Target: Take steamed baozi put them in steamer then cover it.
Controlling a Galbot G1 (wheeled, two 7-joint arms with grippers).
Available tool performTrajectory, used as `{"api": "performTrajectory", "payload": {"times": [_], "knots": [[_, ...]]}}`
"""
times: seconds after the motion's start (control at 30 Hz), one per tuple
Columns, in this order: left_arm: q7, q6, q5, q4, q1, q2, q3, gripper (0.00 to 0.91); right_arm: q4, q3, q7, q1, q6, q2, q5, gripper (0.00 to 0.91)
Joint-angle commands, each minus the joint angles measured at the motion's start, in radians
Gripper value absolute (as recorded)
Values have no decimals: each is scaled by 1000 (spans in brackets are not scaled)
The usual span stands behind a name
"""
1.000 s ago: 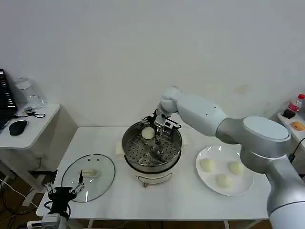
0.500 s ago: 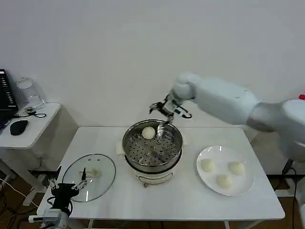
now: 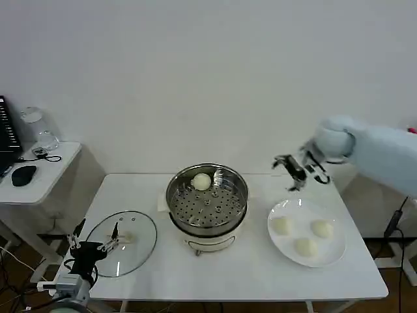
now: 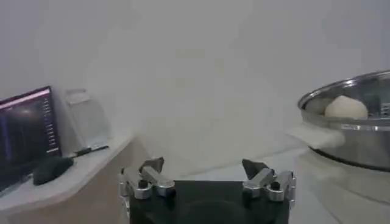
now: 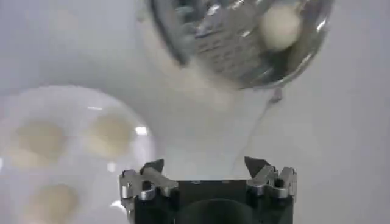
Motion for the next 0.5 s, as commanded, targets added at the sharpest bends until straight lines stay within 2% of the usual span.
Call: {"api": "performTrajectory", "payload": {"times": [0.03, 0.17, 0.3, 0.5], "knots": [[0, 8, -25, 3, -12, 22, 0, 907, 128, 11, 0, -94, -115, -183, 46, 907], [0, 5, -19, 2, -4, 8, -5, 907, 97, 84, 17, -210, -128, -164, 31, 907], [0, 5, -8, 0, -1, -5, -6, 907, 51, 199, 45, -342, -139, -142, -8, 907], [0, 3, -6, -11, 9, -8, -23, 907, -10, 276, 60, -441, -153, -90, -22, 907]]}}
